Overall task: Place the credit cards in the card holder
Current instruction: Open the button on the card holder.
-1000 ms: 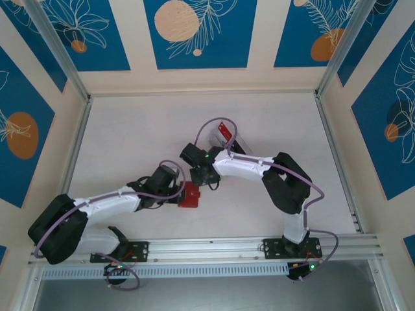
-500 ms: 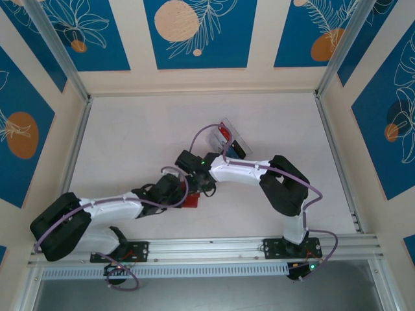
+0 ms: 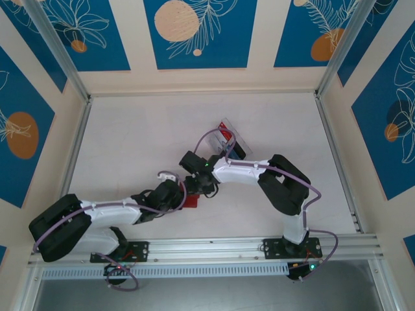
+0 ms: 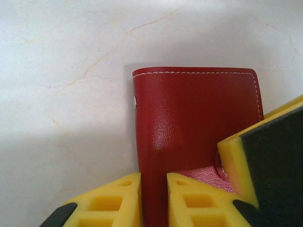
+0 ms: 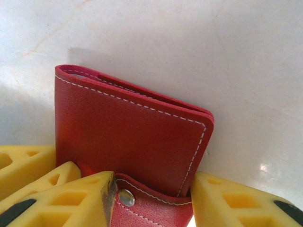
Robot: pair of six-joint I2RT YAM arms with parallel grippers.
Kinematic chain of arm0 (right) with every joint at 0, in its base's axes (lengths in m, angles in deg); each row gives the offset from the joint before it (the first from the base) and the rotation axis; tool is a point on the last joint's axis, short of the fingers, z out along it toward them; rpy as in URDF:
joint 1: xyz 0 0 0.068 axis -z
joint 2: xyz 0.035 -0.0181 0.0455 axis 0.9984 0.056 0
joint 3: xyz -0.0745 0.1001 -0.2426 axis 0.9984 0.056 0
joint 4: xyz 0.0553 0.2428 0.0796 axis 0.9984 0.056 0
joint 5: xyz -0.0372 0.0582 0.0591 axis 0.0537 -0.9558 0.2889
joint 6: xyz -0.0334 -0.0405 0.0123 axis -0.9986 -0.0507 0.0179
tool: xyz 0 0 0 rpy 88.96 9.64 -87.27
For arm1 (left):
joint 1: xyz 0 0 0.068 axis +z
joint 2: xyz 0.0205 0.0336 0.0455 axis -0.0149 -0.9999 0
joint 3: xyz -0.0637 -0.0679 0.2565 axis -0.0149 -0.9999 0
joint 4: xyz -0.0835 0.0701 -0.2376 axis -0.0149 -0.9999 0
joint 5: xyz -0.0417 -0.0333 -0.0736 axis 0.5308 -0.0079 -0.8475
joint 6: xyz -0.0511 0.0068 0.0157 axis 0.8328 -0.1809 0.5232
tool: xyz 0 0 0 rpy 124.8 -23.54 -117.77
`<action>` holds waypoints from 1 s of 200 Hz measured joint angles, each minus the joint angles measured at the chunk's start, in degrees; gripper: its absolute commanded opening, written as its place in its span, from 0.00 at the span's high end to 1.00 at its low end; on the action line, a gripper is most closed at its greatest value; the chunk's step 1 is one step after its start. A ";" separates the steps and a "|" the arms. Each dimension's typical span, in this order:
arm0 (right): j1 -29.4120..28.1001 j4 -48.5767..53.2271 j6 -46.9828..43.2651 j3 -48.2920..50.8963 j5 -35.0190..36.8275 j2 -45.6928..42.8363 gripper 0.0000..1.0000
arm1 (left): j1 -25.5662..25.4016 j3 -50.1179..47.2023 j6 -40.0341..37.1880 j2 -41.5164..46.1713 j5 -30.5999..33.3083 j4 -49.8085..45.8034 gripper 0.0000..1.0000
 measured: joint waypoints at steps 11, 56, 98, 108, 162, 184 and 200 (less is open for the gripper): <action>0.00 -0.20 0.31 0.13 -0.26 0.00 0.52 | -0.24 -0.37 0.20 -0.02 0.42 0.68 0.83; -0.72 2.60 1.20 -2.27 1.20 1.46 0.52 | -1.01 -1.57 1.31 -0.07 1.99 2.78 0.84; -1.99 4.85 3.10 -3.98 3.89 2.89 0.55 | -1.68 -2.49 1.77 -0.07 3.13 4.44 0.84; -2.23 4.94 3.48 -4.13 4.37 3.21 0.56 | -1.81 -2.62 1.90 -0.07 3.37 4.66 0.84; -3.54 4.39 6.10 -3.54 7.98 2.14 0.87 | -2.84 -2.78 2.56 -0.07 5.01 5.31 0.91; -4.07 3.72 5.81 -3.17 9.22 1.33 0.97 | -3.17 -2.78 3.10 -0.35 5.77 5.42 0.94; -4.07 2.86 5.27 -2.38 9.33 0.72 0.97 | -3.48 -2.78 3.72 -0.52 6.45 5.53 0.95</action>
